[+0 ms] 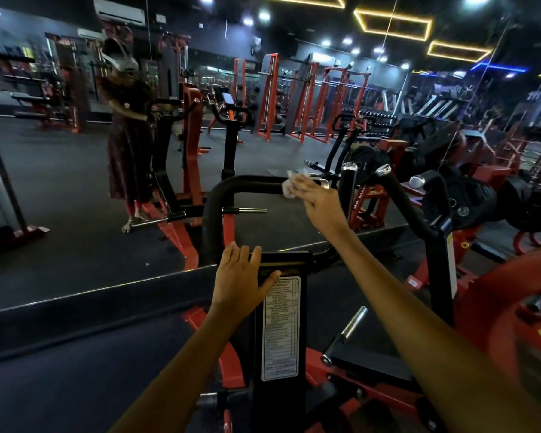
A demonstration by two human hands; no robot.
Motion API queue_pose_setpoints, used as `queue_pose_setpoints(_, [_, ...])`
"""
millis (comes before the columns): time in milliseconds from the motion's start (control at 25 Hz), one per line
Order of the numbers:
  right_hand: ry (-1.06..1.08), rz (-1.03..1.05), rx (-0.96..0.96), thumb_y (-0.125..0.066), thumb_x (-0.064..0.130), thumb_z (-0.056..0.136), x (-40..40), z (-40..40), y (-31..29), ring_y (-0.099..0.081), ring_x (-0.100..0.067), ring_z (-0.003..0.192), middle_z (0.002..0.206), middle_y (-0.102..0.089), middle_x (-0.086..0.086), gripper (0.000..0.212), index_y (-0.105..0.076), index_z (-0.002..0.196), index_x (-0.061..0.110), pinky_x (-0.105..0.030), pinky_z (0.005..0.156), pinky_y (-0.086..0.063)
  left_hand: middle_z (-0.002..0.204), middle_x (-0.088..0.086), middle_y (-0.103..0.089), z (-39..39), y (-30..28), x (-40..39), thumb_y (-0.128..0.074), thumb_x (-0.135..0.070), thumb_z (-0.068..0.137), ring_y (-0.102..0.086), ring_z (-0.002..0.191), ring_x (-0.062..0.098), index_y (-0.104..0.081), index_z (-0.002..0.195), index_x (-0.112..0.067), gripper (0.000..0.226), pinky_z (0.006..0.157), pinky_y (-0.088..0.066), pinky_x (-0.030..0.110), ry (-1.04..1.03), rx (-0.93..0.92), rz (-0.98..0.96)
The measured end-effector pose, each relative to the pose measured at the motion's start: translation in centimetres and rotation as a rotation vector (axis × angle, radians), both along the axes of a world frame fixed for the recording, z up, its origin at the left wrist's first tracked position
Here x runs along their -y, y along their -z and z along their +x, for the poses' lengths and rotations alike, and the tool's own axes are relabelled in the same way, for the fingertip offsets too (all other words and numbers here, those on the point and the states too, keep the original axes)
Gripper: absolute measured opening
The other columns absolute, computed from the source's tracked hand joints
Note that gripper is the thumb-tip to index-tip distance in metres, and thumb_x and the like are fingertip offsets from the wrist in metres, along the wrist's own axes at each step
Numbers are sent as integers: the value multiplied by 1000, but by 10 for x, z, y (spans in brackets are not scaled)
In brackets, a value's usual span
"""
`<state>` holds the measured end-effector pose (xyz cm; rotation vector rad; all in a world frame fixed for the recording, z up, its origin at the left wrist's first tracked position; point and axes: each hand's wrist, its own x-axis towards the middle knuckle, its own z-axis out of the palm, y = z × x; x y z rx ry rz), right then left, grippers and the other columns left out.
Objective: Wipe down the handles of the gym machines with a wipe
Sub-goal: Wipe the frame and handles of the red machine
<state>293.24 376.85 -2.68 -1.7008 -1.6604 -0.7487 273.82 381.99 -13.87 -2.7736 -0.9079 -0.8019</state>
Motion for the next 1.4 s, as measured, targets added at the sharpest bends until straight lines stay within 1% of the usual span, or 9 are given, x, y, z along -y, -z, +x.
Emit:
queue_pose_setpoints(240, [-184, -132, 265, -54, -18, 74, -58, -82, -8, -56, -31, 117, 120, -62, -18, 35, -67, 104, -4, -41, 98, -45, 121, 7, -56, -2, -5, 4, -7, -68, 86, -48, 119, 25, -42, 138, -12, 84, 115, -21, 40, -31, -55, -17])
queue_pose_setpoints(360, [-217, -235, 309, -49, -19, 77, -57, -85, -20, -53, -27, 121, 124, -59, -16, 39, -65, 109, -4, -34, 104, -38, 124, 6, -54, -3, -6, 4, -12, -67, 88, -46, 120, 23, -39, 139, -13, 79, 113, -22, 39, -26, -65, -17])
queue_pose_setpoints(560, [-104, -145, 17, -50, -15, 84, -19, -28, -40, -63, -25, 107, 117, -63, -14, 35, -65, 111, 0, -35, 96, -48, 110, 7, -61, -2, -1, 1, -12, -68, 87, -55, 107, 25, -52, 128, -12, 80, 108, -33, 40, 2, 2, -17])
queue_pose_setpoints(760, [88, -114, -147, -49, -13, 86, 16, 15, -30, -59, -26, 113, 121, -60, -18, 35, -59, 118, -3, -26, 103, -38, 99, 7, -63, -1, 1, -1, -18, -66, 89, -58, 96, 26, -58, 121, -10, 76, 100, -41, 42, 8, 38, 14])
queue_pose_setpoints(920, [129, -36, -237, -48, -10, 88, -3, -15, -24, -64, -23, 102, 118, -63, -17, 33, -60, 117, -2, -4, 92, -37, 103, 8, -62, -1, -2, 0, -14, -66, 88, -57, 100, 26, -56, 124, -10, 78, 104, -37, 42, 10, 14, 6])
queue_pose_setpoints(1000, [24, -30, -214, -47, -10, 88, -21, -44, -25, -66, -24, 96, 115, -64, -18, 30, -62, 115, -3, -21, 92, -48, 108, 8, -61, -1, -2, 0, -11, -66, 88, -55, 106, 26, -53, 127, -11, 80, 108, -31, 42, 8, -4, 8])
queue_pose_setpoints(1080, [-86, -94, -142, -46, -9, 89, -41, -76, -25, -64, -25, 105, 118, -63, -18, 32, -62, 116, -2, -34, 97, -48, 109, 8, -61, -1, -1, 1, -15, -65, 89, -56, 109, 26, -54, 129, -10, 78, 113, -24, 43, 3, 4, 29])
queue_pose_setpoints(1240, [-77, -200, -28, -44, -9, 88, -54, -89, -34, -56, -23, 117, 125, -60, -13, 40, -59, 122, 5, -34, 103, -42, 106, 9, -63, -5, 3, 8, -26, -61, 89, -59, 106, 27, -58, 125, -9, 71, 115, -7, 47, 5, 56, 75])
queue_pose_setpoints(1400, [100, -184, -82, -43, -12, 87, -55, -96, -33, -53, -26, 118, 126, -59, -13, 44, -57, 125, 4, -32, 99, -41, 140, 12, -45, -10, -1, 10, -5, -66, 84, -34, 136, 27, -34, 145, -12, 87, 115, 10, 47, -4, -14, 15])
